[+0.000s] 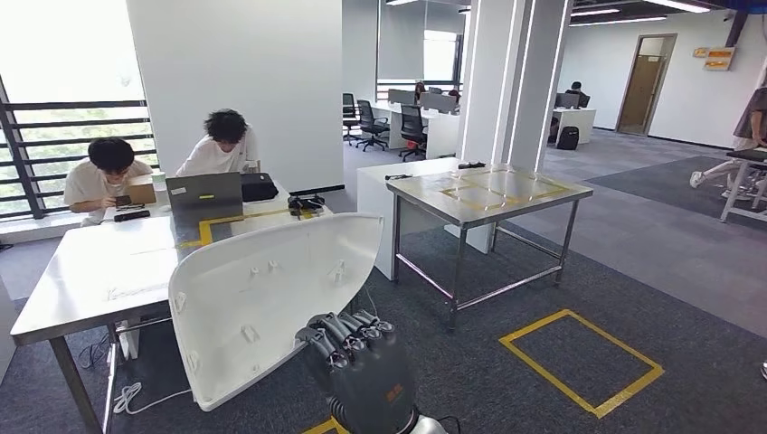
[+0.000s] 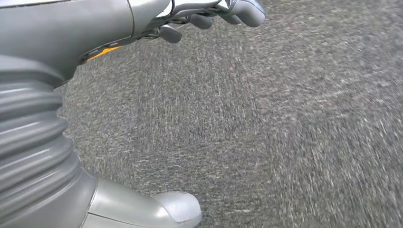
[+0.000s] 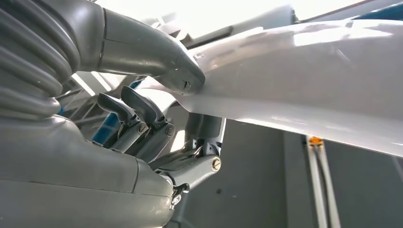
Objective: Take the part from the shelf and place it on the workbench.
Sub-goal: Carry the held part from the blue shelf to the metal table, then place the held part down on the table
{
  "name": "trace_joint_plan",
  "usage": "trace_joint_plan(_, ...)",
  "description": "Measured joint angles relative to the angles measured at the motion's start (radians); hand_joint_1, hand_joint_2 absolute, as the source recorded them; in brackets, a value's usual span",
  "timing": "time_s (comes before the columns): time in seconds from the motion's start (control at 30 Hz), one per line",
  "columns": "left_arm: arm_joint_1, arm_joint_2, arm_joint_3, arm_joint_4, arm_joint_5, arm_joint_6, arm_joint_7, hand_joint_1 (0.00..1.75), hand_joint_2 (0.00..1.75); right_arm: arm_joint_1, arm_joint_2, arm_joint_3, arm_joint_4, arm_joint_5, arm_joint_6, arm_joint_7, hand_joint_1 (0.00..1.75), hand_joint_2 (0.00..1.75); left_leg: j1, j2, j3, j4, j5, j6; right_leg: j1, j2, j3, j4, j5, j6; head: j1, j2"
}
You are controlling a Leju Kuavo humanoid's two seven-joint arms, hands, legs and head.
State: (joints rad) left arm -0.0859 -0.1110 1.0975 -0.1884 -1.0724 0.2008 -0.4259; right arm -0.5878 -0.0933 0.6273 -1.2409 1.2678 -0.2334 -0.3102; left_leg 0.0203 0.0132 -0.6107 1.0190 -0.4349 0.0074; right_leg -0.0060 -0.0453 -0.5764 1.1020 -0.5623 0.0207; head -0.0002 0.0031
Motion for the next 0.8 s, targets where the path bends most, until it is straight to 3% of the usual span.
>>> trace_joint_plan(0.07,-0.002,0.000,0.000,0.000,0.000,0.000,0.000,0.00,1.75,0.006,-0.003,-0.001,0.005,0.000,0.000,0.001,1.69,1.75,0.001,-0.026,-0.003,0.001,0.002,0.004,-0.002,0.038,-0.067,0.138,-0.063,0.005,0.002,0.000)
trace_joint_plan(0.1,-0.001,0.000,0.000,0.000,0.000,-0.001,0.000,0.00,1.75,0.009,-0.005,-0.001,0.008,0.000,0.000,0.002,1.69,1.75,0.001,-0.040,-0.004,0.002,0.002,0.004,-0.002,0.041,-0.093,0.188,-0.076,0.005,0.003,0.000)
trace_joint_plan(0.13,0.000,0.000,0.000,0.000,-0.001,-0.002,0.000,0.00,1.75,0.012,-0.006,-0.001,0.010,0.000,0.000,0.002,1.69,1.75,0.001,-0.054,-0.005,0.004,0.002,0.004,-0.002,0.043,-0.103,0.201,-0.068,0.005,0.003,0.000)
trace_joint_plan(0.17,0.001,0.000,0.000,0.000,-0.001,-0.005,0.000,0.00,1.75,0.013,-0.006,-0.001,0.012,0.000,0.000,0.002,1.69,1.75,0.001,-0.069,-0.006,0.006,0.002,0.003,-0.003,0.045,-0.092,0.172,-0.041,0.003,0.003,0.000)
trace_joint_plan(0.23,0.001,-0.001,0.000,0.000,-0.001,-0.015,-0.002,0.00,1.75,0.013,-0.007,-0.001,0.014,0.000,0.000,0.003,1.69,1.75,0.002,-0.092,-0.007,0.010,0.003,-0.002,-0.004,0.063,-0.029,0.034,0.030,-0.003,0.004,0.000)
trace_joint_plan(0.3,0.001,-0.001,0.000,0.000,0.000,-0.031,-0.008,0.00,1.75,0.013,-0.006,-0.003,0.015,0.001,-0.001,0.008,1.69,1.75,0.001,-0.108,-0.011,0.014,0.004,-0.011,-0.004,0.080,0.012,-0.067,0.065,-0.008,0.003,0.000)
trace_joint_plan(0.47,0.007,0.005,0.002,0.000,0.007,-0.098,-0.025,0.00,1.75,0.012,0.006,-0.010,0.015,0.011,-0.003,0.024,1.69,1.75,-0.006,-0.109,-0.013,0.003,0.006,-0.007,-0.008,0.082,0.014,-0.091,0.073,-0.008,-0.001,0.000)
trace_joint_plan(0.57,0.005,0.008,0.003,0.000,0.007,-0.108,-0.028,0.00,1.75,0.011,0.014,-0.018,0.013,0.017,-0.003,0.024,1.69,1.75,-0.003,-0.100,0.030,-0.063,0.024,0.008,-0.007,0.078,0.031,-0.106,0.076,-0.005,-0.003,0.000)
trace_joint_plan(0.63,0.005,0.008,0.004,0.000,0.007,-0.112,-0.026,0.00,1.75,0.006,0.015,-0.023,0.012,0.021,-0.003,0.024,1.69,1.75,0.008,-0.092,0.065,-0.110,0.042,0.012,-0.006,0.066,0.006,-0.046,0.040,0.002,-0.003,0.000)
trace_joint_plan(0.7,0.006,0.008,0.004,0.000,0.007,-0.117,-0.025,0.00,1.75,0.007,0.015,-0.025,0.013,0.026,-0.001,0.023,1.69,1.75,0.015,-0.085,0.071,-0.118,0.041,0.005,-0.015,0.061,-0.062,0.073,-0.019,0.017,-0.001,0.000)
trace_joint_plan(0.73,0.006,0.007,0.005,0.000,0.007,-0.120,-0.024,0.00,1.75,0.010,0.015,-0.025,0.014,0.028,-0.001,0.023,1.69,1.75,0.020,-0.083,0.071,-0.116,0.036,-0.002,-0.022,0.060,-0.088,0.116,-0.031,0.026,0.000,0.000)
trace_joint_plan(0.77,0.007,0.005,0.005,0.000,0.007,-0.122,-0.024,0.00,1.75,0.012,0.014,-0.026,0.015,0.029,0.000,0.023,1.69,1.75,0.027,-0.082,0.070,-0.109,0.030,-0.011,-0.031,0.059,-0.098,0.127,-0.023,0.037,0.000,0.000)
trace_joint_plan(0.8,0.007,0.004,0.006,0.000,0.006,-0.123,-0.024,0.00,1.75,0.013,0.014,-0.026,0.015,0.030,0.000,0.023,1.69,1.75,0.036,-0.082,0.069,-0.098,0.022,-0.023,-0.041,0.057,-0.086,0.097,0.003,0.050,0.001,0.000)
